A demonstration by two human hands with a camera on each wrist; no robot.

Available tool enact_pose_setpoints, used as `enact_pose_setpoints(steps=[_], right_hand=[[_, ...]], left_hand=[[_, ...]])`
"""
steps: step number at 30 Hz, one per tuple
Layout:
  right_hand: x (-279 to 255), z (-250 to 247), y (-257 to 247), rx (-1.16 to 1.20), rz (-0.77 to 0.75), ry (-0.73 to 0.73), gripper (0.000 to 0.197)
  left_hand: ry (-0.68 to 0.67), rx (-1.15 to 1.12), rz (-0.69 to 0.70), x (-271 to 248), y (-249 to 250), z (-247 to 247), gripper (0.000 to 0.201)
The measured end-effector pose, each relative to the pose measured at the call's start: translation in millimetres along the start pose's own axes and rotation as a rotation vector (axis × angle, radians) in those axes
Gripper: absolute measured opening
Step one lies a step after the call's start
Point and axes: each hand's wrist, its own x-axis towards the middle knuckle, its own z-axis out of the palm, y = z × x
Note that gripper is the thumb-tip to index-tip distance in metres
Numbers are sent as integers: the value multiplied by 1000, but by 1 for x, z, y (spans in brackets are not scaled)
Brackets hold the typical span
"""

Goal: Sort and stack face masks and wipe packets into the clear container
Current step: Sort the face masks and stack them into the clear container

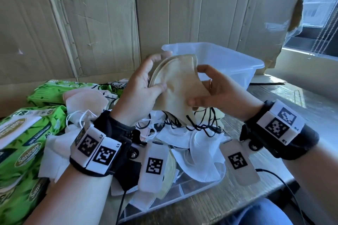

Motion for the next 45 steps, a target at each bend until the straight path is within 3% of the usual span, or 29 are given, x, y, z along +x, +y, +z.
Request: enact_pose_setpoints(steps=[2,7,12,16,20,22,25,30,36,39,40,42,43,45], right_hand=[[-3,-1,2,5,-2,-19,54],[-8,-12,2,-60,-22,17,8],[-4,-14,5,-100,-34,14,19],[5,-2,9,-39,-24,14,45],[10,13,7,-28,-61,142,12],[9,15,6,9,-53,119,13],[7,13,3,35,3,3,42],[2,6,1,-86,64,-52,30],[-4,-11,7,-383,120,-53,58],[-2,-15,1,-319,46,142,37],[0,-14,0,-262,37,178,45],[7,-9,2,-175,29,135,63],[10,-4,5,-143,14,77,63],[15,7,10,-123,-9,0,42]], left_hand=[[19,51,-43,2,-7,-2,40],[163,62,-81,7,-14,-7,36],[199,-33,-44,7,-12,-12,21],[127,-21,-50,4,-9,-3,19],[169,-1,-45,4,-10,-4,16],[188,-10,-60,6,-11,-8,13],[190,-25,-72,6,-13,-9,13],[214,-13,-64,8,-15,-11,24],[255,54,-32,9,-18,-17,20],[190,152,20,8,-17,-17,22],[136,169,39,7,-16,-15,22],[5,180,61,4,-13,-11,26],[-52,184,75,3,-12,-9,29],[-73,235,118,2,-11,-6,33]])
